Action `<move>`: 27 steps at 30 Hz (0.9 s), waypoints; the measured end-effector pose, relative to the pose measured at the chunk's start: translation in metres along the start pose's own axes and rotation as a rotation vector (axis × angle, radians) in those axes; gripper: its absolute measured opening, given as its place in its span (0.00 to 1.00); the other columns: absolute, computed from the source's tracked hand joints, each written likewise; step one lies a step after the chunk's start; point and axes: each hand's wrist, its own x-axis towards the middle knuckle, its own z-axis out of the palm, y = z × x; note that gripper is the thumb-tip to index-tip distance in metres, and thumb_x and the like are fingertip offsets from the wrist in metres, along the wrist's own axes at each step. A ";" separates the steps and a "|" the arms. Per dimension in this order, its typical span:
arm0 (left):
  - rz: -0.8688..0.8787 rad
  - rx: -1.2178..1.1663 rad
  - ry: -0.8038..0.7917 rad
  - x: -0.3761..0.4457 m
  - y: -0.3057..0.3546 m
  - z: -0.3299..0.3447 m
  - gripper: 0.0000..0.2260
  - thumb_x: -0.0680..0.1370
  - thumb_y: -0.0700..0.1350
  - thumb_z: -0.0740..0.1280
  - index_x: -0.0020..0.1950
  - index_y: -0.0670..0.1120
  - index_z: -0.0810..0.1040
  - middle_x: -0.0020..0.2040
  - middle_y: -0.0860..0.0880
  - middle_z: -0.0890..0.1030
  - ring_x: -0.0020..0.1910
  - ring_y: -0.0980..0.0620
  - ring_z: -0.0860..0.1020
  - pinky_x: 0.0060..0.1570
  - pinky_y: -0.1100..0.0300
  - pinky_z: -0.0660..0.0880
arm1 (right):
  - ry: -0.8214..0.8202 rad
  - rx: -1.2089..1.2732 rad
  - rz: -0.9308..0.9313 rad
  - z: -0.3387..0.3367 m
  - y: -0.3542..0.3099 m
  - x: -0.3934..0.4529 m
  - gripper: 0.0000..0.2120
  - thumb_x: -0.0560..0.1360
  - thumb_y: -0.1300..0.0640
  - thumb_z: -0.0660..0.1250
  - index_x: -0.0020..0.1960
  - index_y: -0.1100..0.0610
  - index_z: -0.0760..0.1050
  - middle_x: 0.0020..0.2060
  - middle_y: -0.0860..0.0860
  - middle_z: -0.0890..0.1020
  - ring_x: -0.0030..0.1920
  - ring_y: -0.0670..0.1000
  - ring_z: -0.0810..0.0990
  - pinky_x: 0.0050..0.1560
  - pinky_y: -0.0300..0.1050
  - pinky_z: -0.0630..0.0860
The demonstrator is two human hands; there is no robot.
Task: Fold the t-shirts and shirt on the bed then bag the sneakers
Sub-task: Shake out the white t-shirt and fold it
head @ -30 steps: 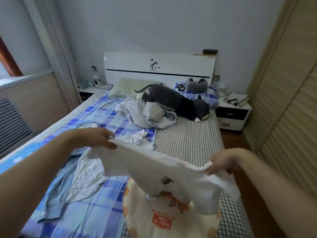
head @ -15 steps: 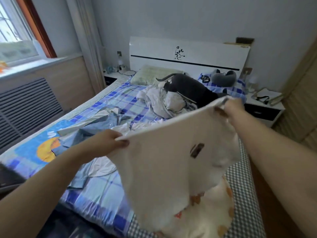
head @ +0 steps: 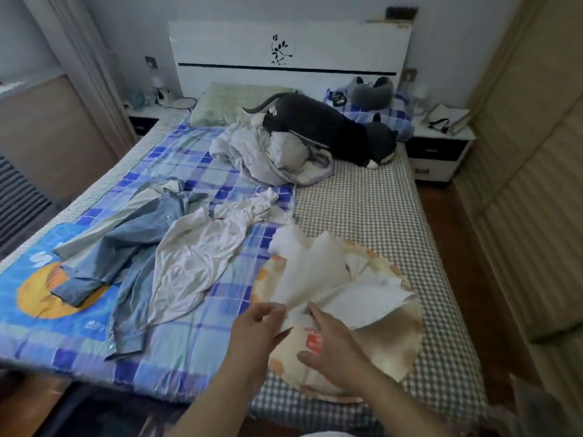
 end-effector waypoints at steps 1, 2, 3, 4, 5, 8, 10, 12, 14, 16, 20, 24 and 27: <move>-0.060 0.030 -0.003 0.002 -0.018 0.000 0.05 0.80 0.38 0.70 0.50 0.36 0.81 0.49 0.39 0.82 0.50 0.45 0.83 0.44 0.58 0.81 | 0.067 -0.034 0.032 0.018 0.007 0.002 0.42 0.75 0.43 0.71 0.82 0.46 0.51 0.74 0.43 0.66 0.73 0.49 0.66 0.72 0.47 0.66; -0.105 0.063 -0.003 0.004 -0.033 0.000 0.04 0.79 0.38 0.71 0.49 0.37 0.82 0.50 0.38 0.81 0.50 0.44 0.83 0.44 0.57 0.81 | 0.120 -0.068 0.048 0.031 0.015 0.004 0.37 0.78 0.45 0.69 0.81 0.48 0.56 0.72 0.45 0.69 0.72 0.50 0.68 0.70 0.48 0.69; -0.138 0.099 -0.001 0.004 -0.042 -0.001 0.03 0.78 0.38 0.73 0.47 0.38 0.82 0.50 0.37 0.82 0.49 0.43 0.83 0.45 0.56 0.81 | 0.154 -0.097 0.044 0.038 0.019 0.004 0.29 0.80 0.48 0.67 0.78 0.49 0.63 0.69 0.47 0.74 0.69 0.51 0.72 0.68 0.47 0.71; -0.151 0.129 -0.005 0.005 -0.048 -0.003 0.03 0.76 0.38 0.75 0.47 0.39 0.83 0.50 0.35 0.82 0.47 0.42 0.83 0.46 0.54 0.81 | 0.171 -0.136 0.034 0.042 0.021 0.003 0.20 0.81 0.51 0.64 0.72 0.50 0.72 0.63 0.48 0.79 0.64 0.51 0.76 0.63 0.47 0.73; -0.138 0.184 -0.015 0.005 -0.050 -0.006 0.05 0.73 0.40 0.77 0.47 0.42 0.84 0.49 0.35 0.82 0.45 0.42 0.83 0.47 0.51 0.82 | 0.184 -0.145 0.019 0.044 0.020 0.001 0.13 0.81 0.54 0.63 0.64 0.51 0.79 0.56 0.48 0.83 0.59 0.52 0.79 0.58 0.46 0.74; -0.026 0.368 -0.089 0.006 -0.042 -0.017 0.13 0.71 0.36 0.75 0.52 0.50 0.84 0.47 0.44 0.86 0.48 0.47 0.84 0.48 0.52 0.82 | 0.273 -0.021 0.013 0.039 0.016 -0.008 0.10 0.80 0.57 0.63 0.49 0.49 0.84 0.39 0.42 0.81 0.42 0.45 0.79 0.42 0.40 0.73; 0.024 0.343 -0.141 0.007 -0.033 -0.022 0.19 0.73 0.29 0.71 0.56 0.51 0.83 0.50 0.48 0.86 0.51 0.52 0.84 0.47 0.59 0.79 | 0.347 0.040 0.022 0.031 0.016 -0.009 0.08 0.80 0.56 0.65 0.49 0.48 0.83 0.37 0.39 0.80 0.38 0.41 0.77 0.38 0.33 0.70; 0.067 0.290 -0.120 0.010 -0.025 -0.026 0.18 0.75 0.30 0.71 0.57 0.50 0.83 0.51 0.51 0.87 0.51 0.55 0.84 0.48 0.63 0.78 | 0.382 0.109 0.009 0.022 0.016 -0.009 0.05 0.79 0.54 0.68 0.48 0.47 0.83 0.38 0.40 0.82 0.40 0.40 0.79 0.39 0.33 0.73; 0.102 0.256 -0.079 0.012 -0.021 -0.029 0.12 0.77 0.35 0.72 0.57 0.49 0.84 0.50 0.51 0.87 0.51 0.56 0.84 0.49 0.64 0.79 | 0.344 0.139 -0.026 0.015 0.013 -0.008 0.04 0.78 0.54 0.70 0.47 0.47 0.83 0.38 0.40 0.83 0.42 0.41 0.81 0.42 0.40 0.76; 0.099 0.210 -0.071 0.015 -0.019 -0.030 0.08 0.80 0.38 0.70 0.57 0.46 0.84 0.50 0.50 0.87 0.52 0.54 0.85 0.55 0.58 0.79 | 0.255 0.096 -0.042 0.010 0.011 -0.006 0.05 0.78 0.53 0.70 0.46 0.48 0.84 0.37 0.42 0.83 0.41 0.43 0.81 0.43 0.47 0.78; 0.120 0.368 -0.155 0.012 -0.008 -0.027 0.12 0.81 0.37 0.65 0.55 0.51 0.85 0.48 0.56 0.86 0.51 0.55 0.85 0.58 0.54 0.79 | 0.065 0.080 -0.073 0.004 -0.001 -0.007 0.08 0.80 0.46 0.67 0.53 0.45 0.83 0.44 0.41 0.85 0.46 0.41 0.81 0.50 0.42 0.79; 0.163 0.522 -0.261 0.009 -0.007 -0.021 0.14 0.77 0.39 0.69 0.53 0.59 0.85 0.46 0.48 0.85 0.48 0.49 0.83 0.53 0.52 0.79 | 0.110 0.160 -0.200 0.005 -0.018 -0.010 0.08 0.81 0.51 0.66 0.55 0.44 0.83 0.46 0.40 0.85 0.48 0.41 0.82 0.51 0.39 0.78; 0.195 0.545 -0.259 0.012 -0.006 -0.022 0.15 0.77 0.39 0.71 0.51 0.60 0.84 0.38 0.47 0.77 0.40 0.47 0.77 0.48 0.49 0.78 | 0.083 0.144 -0.166 -0.001 -0.016 -0.004 0.09 0.81 0.51 0.66 0.49 0.48 0.85 0.40 0.44 0.85 0.43 0.44 0.81 0.48 0.47 0.77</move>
